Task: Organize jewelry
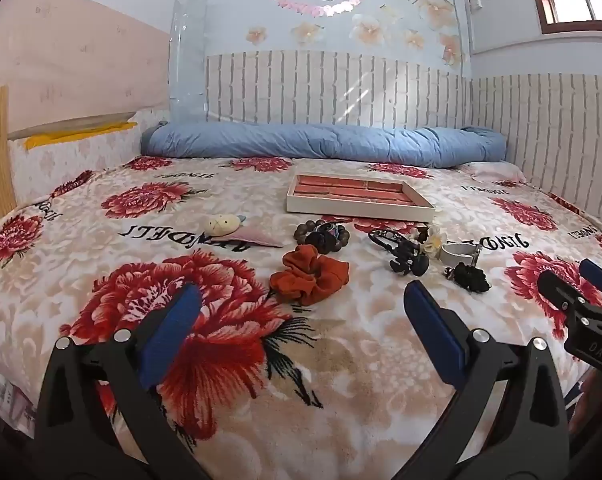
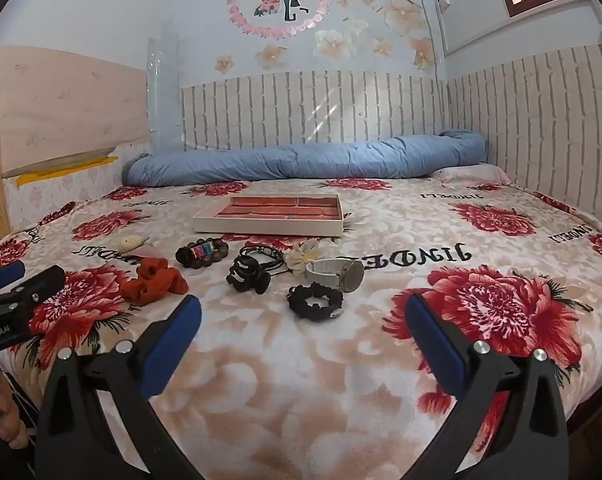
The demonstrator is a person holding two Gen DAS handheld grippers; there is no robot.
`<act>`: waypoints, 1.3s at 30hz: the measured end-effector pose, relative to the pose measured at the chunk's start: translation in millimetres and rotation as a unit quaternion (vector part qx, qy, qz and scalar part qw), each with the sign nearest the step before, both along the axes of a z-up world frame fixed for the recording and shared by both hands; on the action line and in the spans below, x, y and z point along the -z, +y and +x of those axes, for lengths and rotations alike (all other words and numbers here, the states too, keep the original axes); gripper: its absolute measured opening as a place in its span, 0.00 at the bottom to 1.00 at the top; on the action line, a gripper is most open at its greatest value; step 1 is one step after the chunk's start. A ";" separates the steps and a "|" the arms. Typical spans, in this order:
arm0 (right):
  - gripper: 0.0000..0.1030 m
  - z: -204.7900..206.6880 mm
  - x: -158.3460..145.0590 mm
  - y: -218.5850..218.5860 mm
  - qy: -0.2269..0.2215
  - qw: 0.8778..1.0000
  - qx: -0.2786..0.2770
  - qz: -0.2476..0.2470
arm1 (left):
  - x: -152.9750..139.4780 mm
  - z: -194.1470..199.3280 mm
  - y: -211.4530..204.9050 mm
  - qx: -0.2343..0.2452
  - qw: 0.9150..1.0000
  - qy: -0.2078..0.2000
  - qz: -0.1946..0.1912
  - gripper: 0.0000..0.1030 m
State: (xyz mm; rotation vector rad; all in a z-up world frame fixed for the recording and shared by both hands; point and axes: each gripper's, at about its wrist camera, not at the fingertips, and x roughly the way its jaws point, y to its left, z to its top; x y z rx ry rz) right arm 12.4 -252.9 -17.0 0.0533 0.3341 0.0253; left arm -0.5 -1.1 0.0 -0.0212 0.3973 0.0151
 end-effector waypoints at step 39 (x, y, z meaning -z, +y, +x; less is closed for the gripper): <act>0.96 -4.9 -3.2 0.9 -0.011 1.000 -0.001 -0.010 | -13.1 -4.3 -0.4 0.002 1.000 -0.012 0.002 0.95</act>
